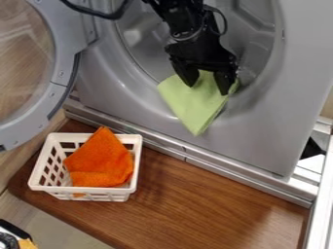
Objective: Put the green towel into the washing machine
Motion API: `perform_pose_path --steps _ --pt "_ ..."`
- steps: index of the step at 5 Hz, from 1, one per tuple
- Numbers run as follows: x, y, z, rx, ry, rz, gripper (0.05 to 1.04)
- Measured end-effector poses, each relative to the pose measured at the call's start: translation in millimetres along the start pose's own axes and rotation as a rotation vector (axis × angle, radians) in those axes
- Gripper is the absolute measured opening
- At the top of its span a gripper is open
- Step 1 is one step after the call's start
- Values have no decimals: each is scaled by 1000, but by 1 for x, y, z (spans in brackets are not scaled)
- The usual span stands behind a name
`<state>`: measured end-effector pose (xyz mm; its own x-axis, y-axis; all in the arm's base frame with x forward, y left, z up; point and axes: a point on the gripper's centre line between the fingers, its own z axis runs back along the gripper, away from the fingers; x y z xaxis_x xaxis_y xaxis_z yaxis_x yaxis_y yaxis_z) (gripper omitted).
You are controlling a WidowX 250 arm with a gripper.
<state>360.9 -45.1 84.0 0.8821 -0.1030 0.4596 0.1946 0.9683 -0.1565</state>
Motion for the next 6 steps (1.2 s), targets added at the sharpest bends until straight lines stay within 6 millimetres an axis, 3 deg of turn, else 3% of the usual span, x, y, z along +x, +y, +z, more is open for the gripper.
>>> perform_pose_path --steps 2,3,5,6 --pt "-23 -2 30 -3 2 45 999" --pt "-53 1 35 12 44 81 999" --pt "-97 12 24 53 146 101 999" --pt "-112 13 6 54 223 94 999"
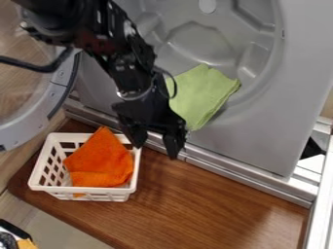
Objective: Put the green towel into the washing machine
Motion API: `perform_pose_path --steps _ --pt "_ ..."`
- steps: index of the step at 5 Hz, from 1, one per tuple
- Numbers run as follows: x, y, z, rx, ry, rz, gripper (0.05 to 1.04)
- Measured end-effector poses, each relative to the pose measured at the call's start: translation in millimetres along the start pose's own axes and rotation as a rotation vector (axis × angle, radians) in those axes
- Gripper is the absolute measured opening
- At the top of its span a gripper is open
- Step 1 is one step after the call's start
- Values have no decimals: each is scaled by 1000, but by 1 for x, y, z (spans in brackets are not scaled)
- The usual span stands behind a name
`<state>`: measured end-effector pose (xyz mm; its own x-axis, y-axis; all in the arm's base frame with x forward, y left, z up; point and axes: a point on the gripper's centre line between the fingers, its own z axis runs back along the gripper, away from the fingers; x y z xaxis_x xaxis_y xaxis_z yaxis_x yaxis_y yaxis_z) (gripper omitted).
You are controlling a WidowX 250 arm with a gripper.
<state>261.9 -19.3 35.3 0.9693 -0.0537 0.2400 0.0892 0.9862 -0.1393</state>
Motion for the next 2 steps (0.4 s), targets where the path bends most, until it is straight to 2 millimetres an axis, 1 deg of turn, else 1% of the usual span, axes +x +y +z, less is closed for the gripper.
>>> perform_pose_path --steps 1,2 --pt "-3 -9 -7 -6 23 -31 999" --pt "-2 -8 -7 -6 20 -31 999"
